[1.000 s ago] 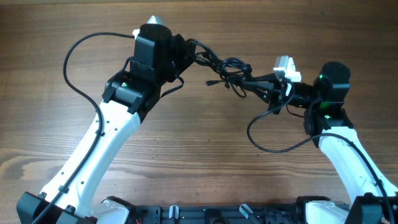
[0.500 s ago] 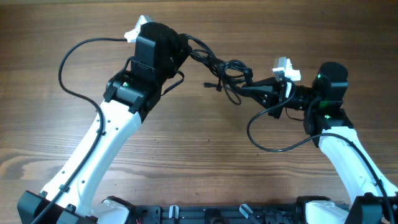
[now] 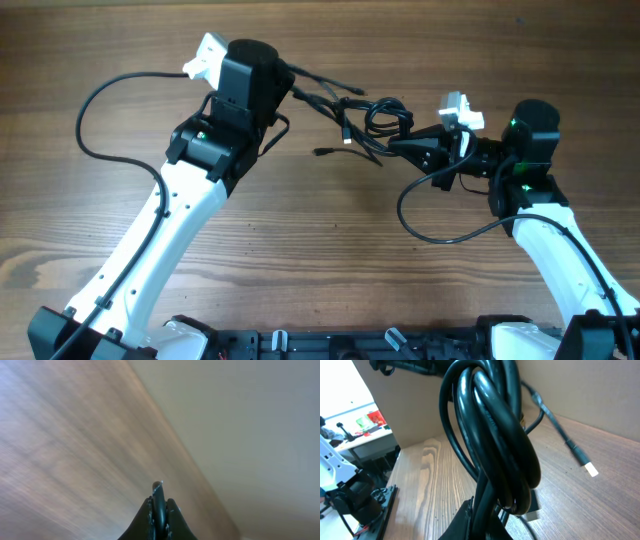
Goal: Untangle cables
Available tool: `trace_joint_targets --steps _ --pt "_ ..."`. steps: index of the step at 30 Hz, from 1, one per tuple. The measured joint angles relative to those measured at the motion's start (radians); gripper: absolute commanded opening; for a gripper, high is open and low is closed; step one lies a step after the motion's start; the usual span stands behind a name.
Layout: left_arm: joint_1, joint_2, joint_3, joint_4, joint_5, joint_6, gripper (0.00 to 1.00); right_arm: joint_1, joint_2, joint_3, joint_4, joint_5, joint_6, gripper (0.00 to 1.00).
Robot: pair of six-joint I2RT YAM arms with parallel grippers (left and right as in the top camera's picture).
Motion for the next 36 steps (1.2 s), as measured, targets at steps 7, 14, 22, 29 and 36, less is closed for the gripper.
trace_joint_targets --steps 7,14,22,29,36 --pt "0.0 0.0 0.0 -0.138 -0.068 -0.007 0.04 0.003 0.0 0.0 0.006 0.0 0.018 0.04" --pt "0.0 0.0 0.0 -0.244 -0.14 -0.008 0.04 0.006 0.0 0.0 0.01 0.002 0.026 0.04" --pt "0.0 0.0 0.002 -0.39 -0.158 -0.011 0.04 0.013 0.0 0.0 0.033 0.001 0.03 0.04" --pt "0.0 0.0 0.005 -0.509 -0.165 -0.014 0.74 0.02 0.0 0.0 0.073 0.011 0.09 0.04" --pt "0.022 0.0 0.005 -0.53 -0.244 -0.007 1.0 -0.001 0.0 0.0 0.078 0.035 0.101 0.04"
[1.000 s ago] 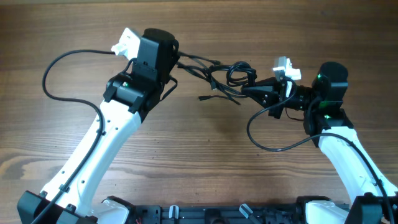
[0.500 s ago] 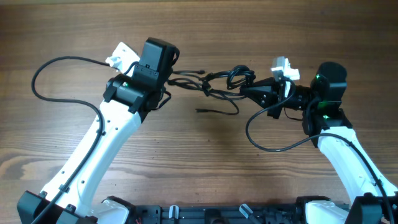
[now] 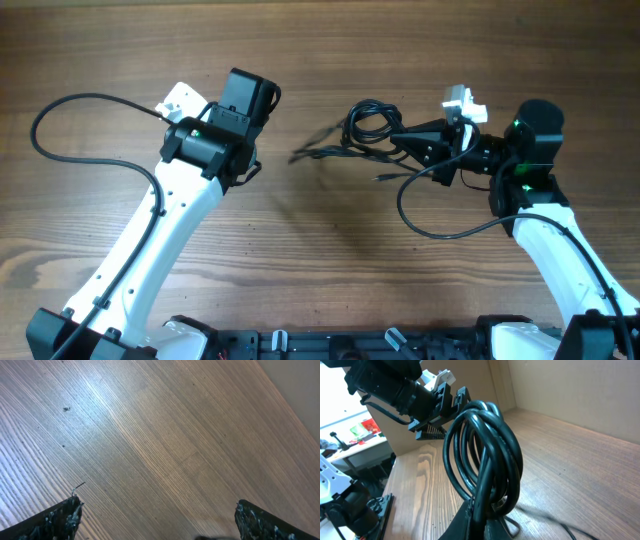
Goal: Untangle cables
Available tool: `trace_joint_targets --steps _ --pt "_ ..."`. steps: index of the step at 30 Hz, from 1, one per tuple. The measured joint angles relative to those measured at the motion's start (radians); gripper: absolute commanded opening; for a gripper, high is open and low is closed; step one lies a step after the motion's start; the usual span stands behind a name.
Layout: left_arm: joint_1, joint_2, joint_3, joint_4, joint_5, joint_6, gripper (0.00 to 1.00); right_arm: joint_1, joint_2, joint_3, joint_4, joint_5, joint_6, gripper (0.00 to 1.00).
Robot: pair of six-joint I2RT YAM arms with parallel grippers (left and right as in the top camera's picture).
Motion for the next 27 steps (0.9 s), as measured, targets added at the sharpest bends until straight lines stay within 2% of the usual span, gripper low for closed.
trace_joint_targets --steps 8,11,15,20,27 --pt "0.0 0.0 0.0 0.003 0.072 0.032 1.0 0.0 0.0 0.0 0.002 0.0 0.004 0.04" --pt "0.0 0.0 0.0 0.004 0.126 0.105 1.0 0.0 0.0 0.0 0.003 0.0 0.007 0.04" --pt "0.0 0.0 0.0 0.008 0.221 0.289 1.0 0.0 0.0 0.0 0.033 0.0 0.039 0.04" --pt "0.0 0.0 0.0 0.008 0.268 0.502 1.0 0.0 0.0 0.0 0.176 0.0 0.204 0.04" --pt "0.0 0.0 0.0 0.011 0.333 0.581 1.0 0.0 0.0 -0.001 0.432 -0.001 0.514 0.04"
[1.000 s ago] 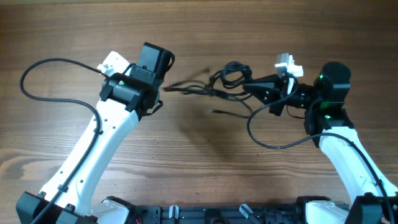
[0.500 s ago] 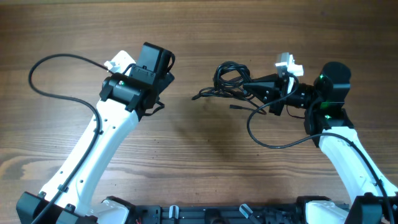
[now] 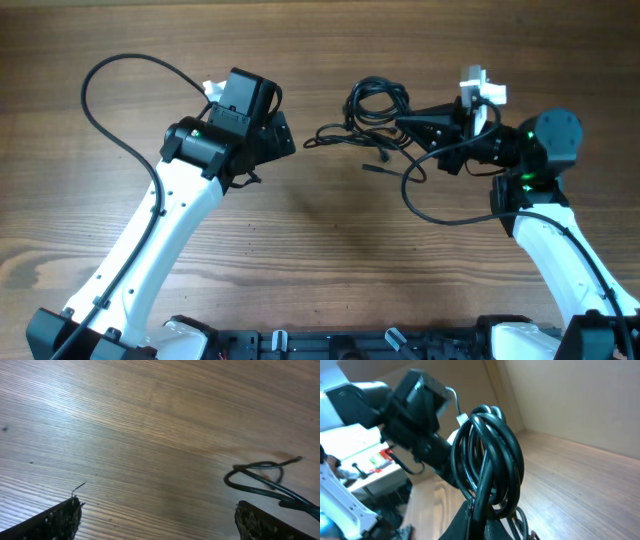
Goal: Untangle cables
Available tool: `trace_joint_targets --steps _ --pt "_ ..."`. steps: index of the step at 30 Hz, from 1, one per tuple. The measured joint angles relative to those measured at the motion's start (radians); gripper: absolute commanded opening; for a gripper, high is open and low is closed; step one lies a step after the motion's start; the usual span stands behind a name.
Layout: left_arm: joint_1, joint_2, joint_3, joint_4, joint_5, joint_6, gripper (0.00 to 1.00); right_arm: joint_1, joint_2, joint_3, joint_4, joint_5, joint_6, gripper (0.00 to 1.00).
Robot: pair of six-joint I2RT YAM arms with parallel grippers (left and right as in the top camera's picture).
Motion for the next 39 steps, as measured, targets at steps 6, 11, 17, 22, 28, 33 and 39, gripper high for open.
trace_joint_targets --steps 6,11,17,22,28,33,39 --pt "0.0 0.0 0.0 0.015 0.096 0.006 1.0 0.0 0.0 0.0 0.063 0.0 0.165 0.04" --pt "0.0 0.0 0.0 0.016 0.13 0.006 1.0 0.0 0.0 0.0 0.064 0.0 0.204 0.04" --pt "0.0 0.0 0.0 0.028 0.201 0.006 1.0 0.0 0.0 0.0 0.064 0.031 0.272 0.04" --pt "0.0 0.0 0.0 0.054 0.249 0.002 0.99 0.0 0.0 0.0 0.064 0.124 0.392 0.04" --pt "0.0 0.0 0.0 0.144 0.279 0.003 0.94 0.0 0.0 0.0 0.063 0.229 0.694 0.04" --pt "-0.006 0.0 0.0 0.199 0.282 0.055 0.98 0.0 0.0 0.0 0.063 0.256 0.888 0.04" --pt "-0.05 0.0 0.0 0.238 0.283 0.085 0.99 0.0 0.0 0.0 0.103 0.26 1.003 0.04"
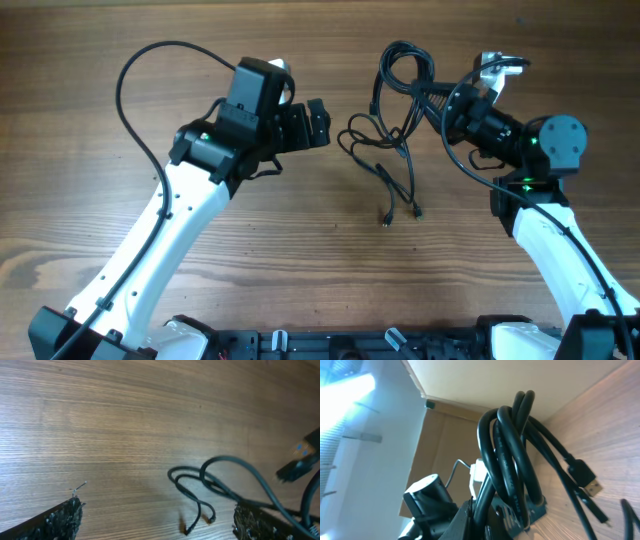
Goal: Untangle cables
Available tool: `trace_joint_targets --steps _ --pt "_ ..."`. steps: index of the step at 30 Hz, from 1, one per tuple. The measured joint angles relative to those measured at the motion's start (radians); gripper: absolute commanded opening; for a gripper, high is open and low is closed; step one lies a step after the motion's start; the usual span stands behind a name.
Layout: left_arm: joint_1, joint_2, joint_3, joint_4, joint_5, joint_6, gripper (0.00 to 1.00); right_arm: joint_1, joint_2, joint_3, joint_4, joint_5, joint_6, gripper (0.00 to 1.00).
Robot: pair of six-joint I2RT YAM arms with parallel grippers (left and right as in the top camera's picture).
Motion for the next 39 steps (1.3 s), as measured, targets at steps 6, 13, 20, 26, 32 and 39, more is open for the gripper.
trace_joint_targets --steps 6,13,20,26,32,39 --pt "-0.032 0.003 0.0 0.003 0.0 0.001 0.98 0.0 0.0 -0.001 0.179 0.003 0.035 0.04" --pt "-0.032 0.06 0.0 0.005 0.0 -0.004 0.98 0.0 0.0 -0.001 0.224 0.003 0.049 0.04" --pt "-0.038 0.066 0.0 0.034 0.0 -0.024 0.98 0.0 0.0 -0.001 0.224 0.003 0.06 0.04" --pt "-0.075 0.066 0.0 0.068 0.0 -0.031 1.0 0.0 0.0 -0.001 0.224 0.007 0.076 0.04" --pt "-0.123 0.069 0.0 0.117 0.0 -0.032 0.96 0.0 0.0 -0.001 0.224 0.01 0.08 0.04" --pt "-0.124 0.134 0.0 0.137 0.0 -0.046 0.96 0.0 0.0 -0.001 0.228 0.01 0.08 0.04"
